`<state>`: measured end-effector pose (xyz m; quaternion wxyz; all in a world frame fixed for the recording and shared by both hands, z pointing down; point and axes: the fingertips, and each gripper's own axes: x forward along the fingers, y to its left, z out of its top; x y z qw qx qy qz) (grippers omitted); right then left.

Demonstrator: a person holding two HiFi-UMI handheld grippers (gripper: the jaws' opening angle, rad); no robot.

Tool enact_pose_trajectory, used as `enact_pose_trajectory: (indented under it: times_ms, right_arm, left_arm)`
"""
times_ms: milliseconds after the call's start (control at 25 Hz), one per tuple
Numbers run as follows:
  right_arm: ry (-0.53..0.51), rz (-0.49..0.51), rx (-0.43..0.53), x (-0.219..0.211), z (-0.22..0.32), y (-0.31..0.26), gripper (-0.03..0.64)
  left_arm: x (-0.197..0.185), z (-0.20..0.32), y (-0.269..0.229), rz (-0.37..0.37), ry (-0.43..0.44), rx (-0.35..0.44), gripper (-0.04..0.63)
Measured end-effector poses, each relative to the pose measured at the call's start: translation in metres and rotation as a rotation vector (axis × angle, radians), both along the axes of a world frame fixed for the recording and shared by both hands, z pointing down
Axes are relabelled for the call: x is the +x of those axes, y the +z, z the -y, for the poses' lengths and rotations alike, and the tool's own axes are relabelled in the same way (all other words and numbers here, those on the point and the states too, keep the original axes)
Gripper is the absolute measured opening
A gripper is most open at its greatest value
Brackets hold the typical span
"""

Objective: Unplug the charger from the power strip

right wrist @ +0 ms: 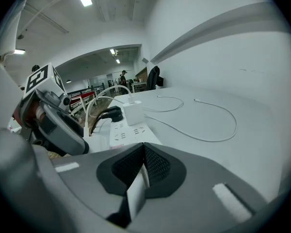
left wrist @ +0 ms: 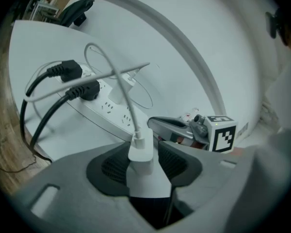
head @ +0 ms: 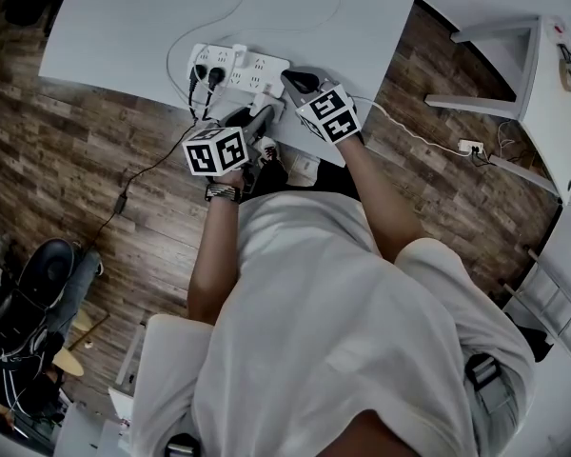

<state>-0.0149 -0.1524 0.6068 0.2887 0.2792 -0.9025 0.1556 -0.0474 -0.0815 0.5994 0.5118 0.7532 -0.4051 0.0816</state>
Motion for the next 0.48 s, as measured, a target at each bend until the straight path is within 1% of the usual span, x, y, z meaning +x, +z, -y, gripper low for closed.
enact_pose_trajectory:
  times_ms: [80,160,320,400,480]
  right_arm:
    - [0.001,-0.001,-0.001,0.001,0.0,0.0,0.005]
    - [0.007,-0.003,-0.003,0.001,0.0,0.0,0.005]
    - [0.02,-0.009,-0.009,-0.001,0.0,0.0,0.005]
    - [0.032,-0.034,-0.004,0.001,0.0,0.001,0.005]
    - [0.06,-0.054,0.012,0.003,0.001,-0.002,0.005]
  left_arm:
    - [-0.006,0.001,0.004,0.081,0.006,0.005,0.207]
    - [-0.011,0.002,0.007,0.136,0.009,0.008,0.226]
    - [-0.024,0.004,0.004,0.186,-0.007,0.039,0.249]
    - [-0.031,0.003,0.003,0.224,-0.01,0.061,0.275]
    - [-0.039,0.002,0.002,0.245,-0.023,0.07,0.312]
